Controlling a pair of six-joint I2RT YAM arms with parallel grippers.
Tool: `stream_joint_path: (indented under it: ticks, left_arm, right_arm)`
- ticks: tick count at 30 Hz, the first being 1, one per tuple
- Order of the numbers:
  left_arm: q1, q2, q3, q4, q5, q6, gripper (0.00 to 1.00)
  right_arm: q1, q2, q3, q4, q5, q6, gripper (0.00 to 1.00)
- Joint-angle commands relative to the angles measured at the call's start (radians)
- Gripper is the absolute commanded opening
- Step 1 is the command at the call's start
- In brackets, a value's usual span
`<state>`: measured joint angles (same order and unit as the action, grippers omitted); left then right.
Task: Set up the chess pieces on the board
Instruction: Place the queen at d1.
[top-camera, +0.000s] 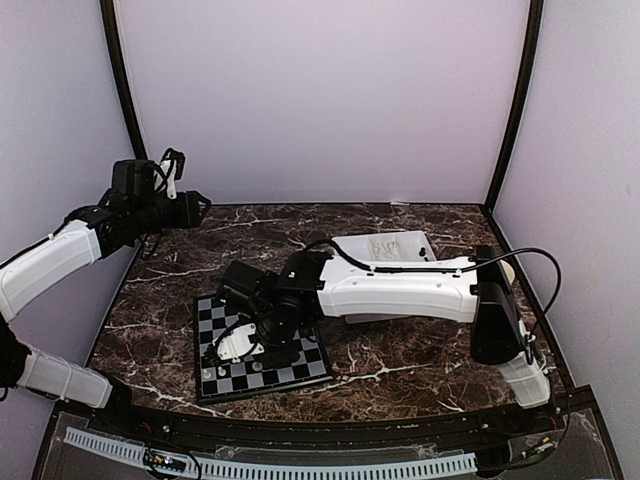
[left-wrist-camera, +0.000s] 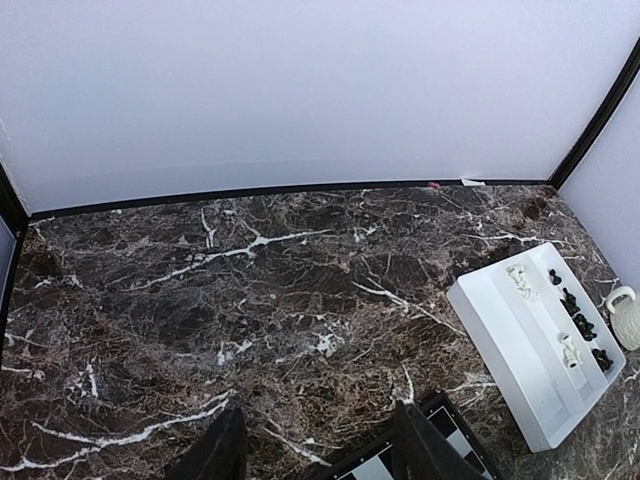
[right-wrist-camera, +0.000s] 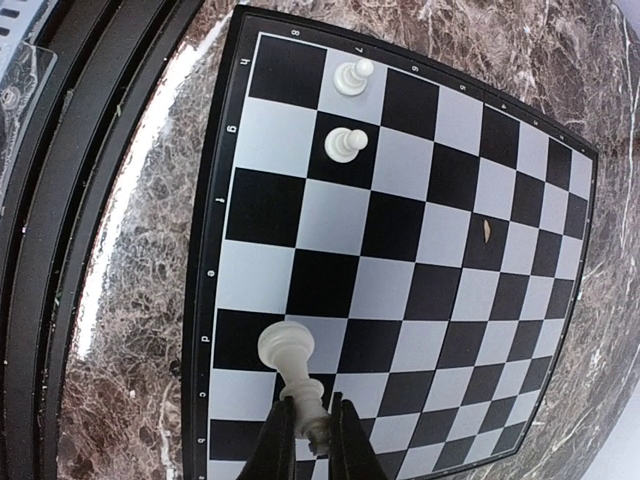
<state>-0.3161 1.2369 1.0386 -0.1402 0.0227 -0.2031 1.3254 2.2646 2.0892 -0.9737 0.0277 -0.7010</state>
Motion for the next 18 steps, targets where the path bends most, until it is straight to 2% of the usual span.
stream_joint_path:
  ticks: [1, 18]
  left_arm:
    - [0.008, -0.044, -0.015, 0.001, -0.001, 0.004, 0.52]
    - [0.008, -0.048, -0.019, 0.005, 0.000, 0.005, 0.52]
  right_arm:
    - [0.023, 0.038, 0.036, -0.002, 0.028, -0.009, 0.02]
    - [0.034, 0.074, 0.042, -0.005, 0.043, -0.005, 0.04]
